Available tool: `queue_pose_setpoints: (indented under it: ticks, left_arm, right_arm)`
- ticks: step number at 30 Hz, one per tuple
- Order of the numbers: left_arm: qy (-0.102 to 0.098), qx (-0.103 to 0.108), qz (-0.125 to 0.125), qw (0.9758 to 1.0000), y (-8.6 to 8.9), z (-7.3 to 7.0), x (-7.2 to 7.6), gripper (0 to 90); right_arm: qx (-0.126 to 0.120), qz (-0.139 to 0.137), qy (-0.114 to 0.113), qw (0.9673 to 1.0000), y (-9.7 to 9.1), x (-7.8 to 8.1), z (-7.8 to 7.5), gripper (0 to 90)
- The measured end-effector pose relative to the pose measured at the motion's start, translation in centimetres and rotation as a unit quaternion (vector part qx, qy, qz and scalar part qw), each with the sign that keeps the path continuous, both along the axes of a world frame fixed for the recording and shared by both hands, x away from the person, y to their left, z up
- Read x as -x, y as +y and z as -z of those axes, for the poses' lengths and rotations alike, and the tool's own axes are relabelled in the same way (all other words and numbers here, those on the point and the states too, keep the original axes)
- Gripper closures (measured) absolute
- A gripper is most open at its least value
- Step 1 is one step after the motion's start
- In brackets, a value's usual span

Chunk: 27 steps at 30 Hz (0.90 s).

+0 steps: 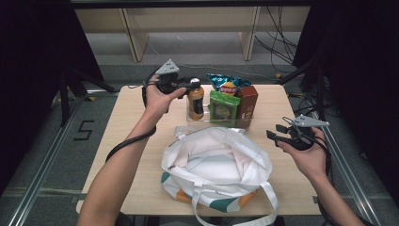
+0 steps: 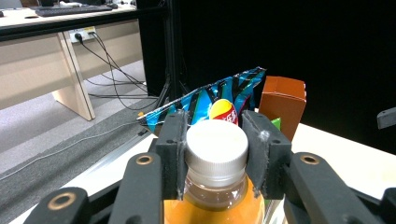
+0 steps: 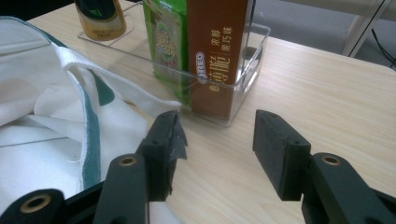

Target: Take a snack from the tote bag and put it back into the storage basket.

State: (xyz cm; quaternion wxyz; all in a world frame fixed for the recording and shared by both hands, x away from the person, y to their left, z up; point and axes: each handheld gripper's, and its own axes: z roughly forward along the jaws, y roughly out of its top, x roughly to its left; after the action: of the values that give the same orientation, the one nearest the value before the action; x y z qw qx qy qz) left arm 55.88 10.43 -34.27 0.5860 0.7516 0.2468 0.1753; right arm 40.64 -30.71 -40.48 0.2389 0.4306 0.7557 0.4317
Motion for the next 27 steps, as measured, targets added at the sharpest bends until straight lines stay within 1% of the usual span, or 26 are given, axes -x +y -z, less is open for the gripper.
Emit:
queue_pose_setpoints:
  ticks: [2, 3, 4, 6, 8, 9, 10, 12, 13, 14, 15, 16, 17, 20, 21, 23, 24, 26, 27]
  left_arm:
    - [0.002, 0.001, 0.000, 1.0000, 0.0, 0.1, -0.1, 60.7]
    - [0.002, 0.001, 0.000, 1.0000, 0.0, 0.1, -0.1, 60.7]
    - [0.003, -0.001, 0.000, 1.0000, 0.0, 0.2, -0.1, 60.7]
    - [0.003, -0.001, -0.002, 1.0000, 0.0, 0.3, -0.2, 60.7]
    - [0.003, 0.001, -0.001, 1.0000, 0.0, 0.4, -0.2, 60.7]
    - [0.004, -0.001, -0.001, 1.0000, 0.0, 0.4, -0.2, 60.7]
    - [0.004, -0.002, -0.001, 1.0000, 0.0, 0.5, -0.2, 60.7]
    - [0.006, -0.002, -0.003, 1.0000, 0.0, 0.6, -0.3, 60.7]
    - [0.005, -0.003, -0.002, 1.0000, -0.1, 0.6, -0.3, 60.6]
    - [0.005, -0.004, -0.003, 1.0000, -0.1, 0.6, -0.3, 60.7]
    - [0.005, -0.004, -0.002, 1.0000, -0.1, 0.7, -0.3, 60.6]
    - [0.006, -0.004, -0.002, 1.0000, -0.1, 0.7, -0.4, 60.7]
    - [0.006, -0.005, -0.002, 1.0000, -0.1, 0.8, -0.4, 60.7]
    - [0.008, -0.006, -0.003, 0.9999, -0.2, 0.9, -0.4, 60.7]
    - [0.007, -0.006, -0.003, 0.9999, -0.2, 0.9, -0.5, 60.6]
    - [0.009, -0.006, -0.004, 0.9999, -0.2, 1.0, -0.5, 60.7]
    - [0.010, -0.006, -0.004, 0.9999, -0.2, 1.1, -0.5, 60.7]
    - [0.011, -0.008, -0.004, 0.9999, -0.2, 1.2, -0.6, 60.7]
    - [0.011, -0.007, -0.004, 0.9999, -0.2, 1.3, -0.6, 60.7]
  right_arm:
    - [0.003, -0.002, 0.005, 1.0000, -0.1, 0.0, -0.1, 51.4]
    - [0.000, 0.000, 0.000, 1.0000, 0.0, 0.0, 0.0, 51.4]
    - [-0.007, 0.005, 0.001, 1.0000, 0.1, 0.0, 0.0, 51.4]
    - [-0.012, 0.007, 0.013, 0.9998, 0.2, 0.1, 0.0, 51.4]
    - [-0.010, 0.006, 0.009, 0.9999, 0.2, 0.1, 0.0, 51.4]
    - [-0.007, 0.005, 0.002, 1.0000, 0.1, 0.0, 0.0, 51.3]
    - [0.001, -0.001, 0.000, 1.0000, 0.0, 0.0, 0.0, 51.4]
    - [0.000, 0.000, -0.001, 1.0000, 0.0, 0.0, 0.0, 51.4]
    - [-0.001, 0.000, 0.001, 1.0000, 0.0, 0.0, 0.0, 51.3]
    - [-0.007, 0.004, 0.002, 1.0000, 0.1, 0.0, 0.0, 51.4]
    - [-0.013, 0.007, 0.012, 0.9998, 0.2, 0.1, 0.0, 51.4]
    - [-0.011, 0.005, 0.010, 0.9999, 0.2, 0.1, 0.0, 51.3]
    - [-0.014, 0.008, 0.014, 0.9998, 0.3, 0.1, 0.0, 51.4]
    - [-0.014, 0.008, 0.015, 0.9998, 0.3, 0.1, 0.0, 51.4]
    - [-0.010, 0.005, 0.010, 0.9999, 0.2, 0.1, 0.0, 51.4]
    - [-0.011, 0.006, 0.012, 0.9999, 0.2, 0.1, 0.0, 51.4]
    - [0.001, 0.000, -0.008, 1.0000, 0.0, -0.2, 0.2, 51.3]
    - [-0.004, 0.001, -0.001, 1.0000, 0.1, -0.1, 0.1, 51.3]
    - [-0.002, 0.000, -0.003, 1.0000, 0.1, -0.1, 0.1, 51.4]
